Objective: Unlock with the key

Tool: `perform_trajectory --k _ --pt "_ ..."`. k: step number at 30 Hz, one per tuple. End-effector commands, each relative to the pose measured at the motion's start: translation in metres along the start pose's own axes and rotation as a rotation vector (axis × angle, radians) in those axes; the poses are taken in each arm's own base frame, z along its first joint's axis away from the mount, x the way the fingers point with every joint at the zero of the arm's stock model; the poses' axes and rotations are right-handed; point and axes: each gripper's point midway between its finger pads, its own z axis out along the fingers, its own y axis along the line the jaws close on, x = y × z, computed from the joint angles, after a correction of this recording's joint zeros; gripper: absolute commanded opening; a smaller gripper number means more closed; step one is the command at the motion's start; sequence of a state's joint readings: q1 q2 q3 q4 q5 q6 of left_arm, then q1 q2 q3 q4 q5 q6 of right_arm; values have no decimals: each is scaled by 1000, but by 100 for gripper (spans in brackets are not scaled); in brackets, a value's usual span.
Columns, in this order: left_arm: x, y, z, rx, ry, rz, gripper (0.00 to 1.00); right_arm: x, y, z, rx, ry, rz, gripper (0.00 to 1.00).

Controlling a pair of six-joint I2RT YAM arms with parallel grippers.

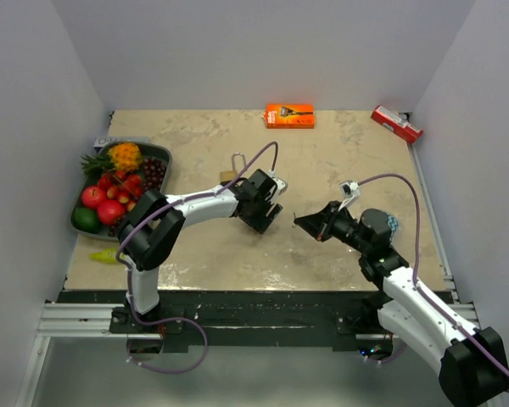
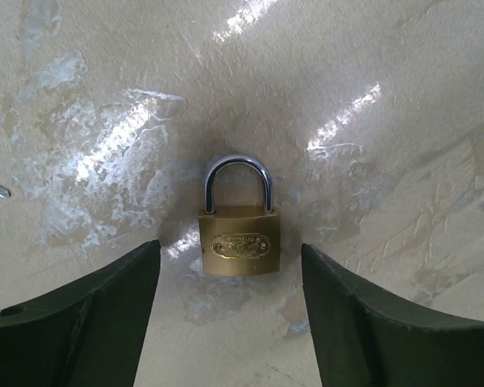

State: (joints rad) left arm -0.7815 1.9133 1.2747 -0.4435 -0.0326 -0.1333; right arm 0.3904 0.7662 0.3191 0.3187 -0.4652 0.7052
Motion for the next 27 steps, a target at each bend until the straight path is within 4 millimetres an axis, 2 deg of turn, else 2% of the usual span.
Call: perform_trajectory --k 1,4,9,12,15,16,19,22,23,25,26,27 --pt "-8 4 5 -29 -4 43 68 -4 8 2 -51 -16 -3 0" --pt "-1 4 11 -39 22 53 63 -1 6 3 -49 -7 4 0" --pt "7 3 18 -52 45 67 63 -1 6 4 -50 -5 5 0" --pt "14 1 22 -52 71 78 57 -1 6 3 -51 -6 4 0" --pt "25 -4 26 -38 104 82 41 -3 5 2 -40 -13 -1 0" --pt "29 -7 27 -22 111 78 26 -4 5 2 -34 -17 -6 0" --pt "32 -13 28 13 115 53 0 -8 0 -1 8 -31 -51 0" --pt "19 -25 21 115 73 -20 0 -8 0 -4 8 -37 -86 0" --pt "4 -21 14 149 19 -62 0 -4 -1 -4 7 -33 -86 0" --pt "-6 -35 2 282 -18 -164 0 -1 3 -1 2 -52 -97 0" --pt "-28 -32 -12 327 -108 -203 0 4 1 3 18 -47 -88 0" --pt "-30 -40 -21 398 -113 -268 0 6 4 7 14 -54 -91 0"
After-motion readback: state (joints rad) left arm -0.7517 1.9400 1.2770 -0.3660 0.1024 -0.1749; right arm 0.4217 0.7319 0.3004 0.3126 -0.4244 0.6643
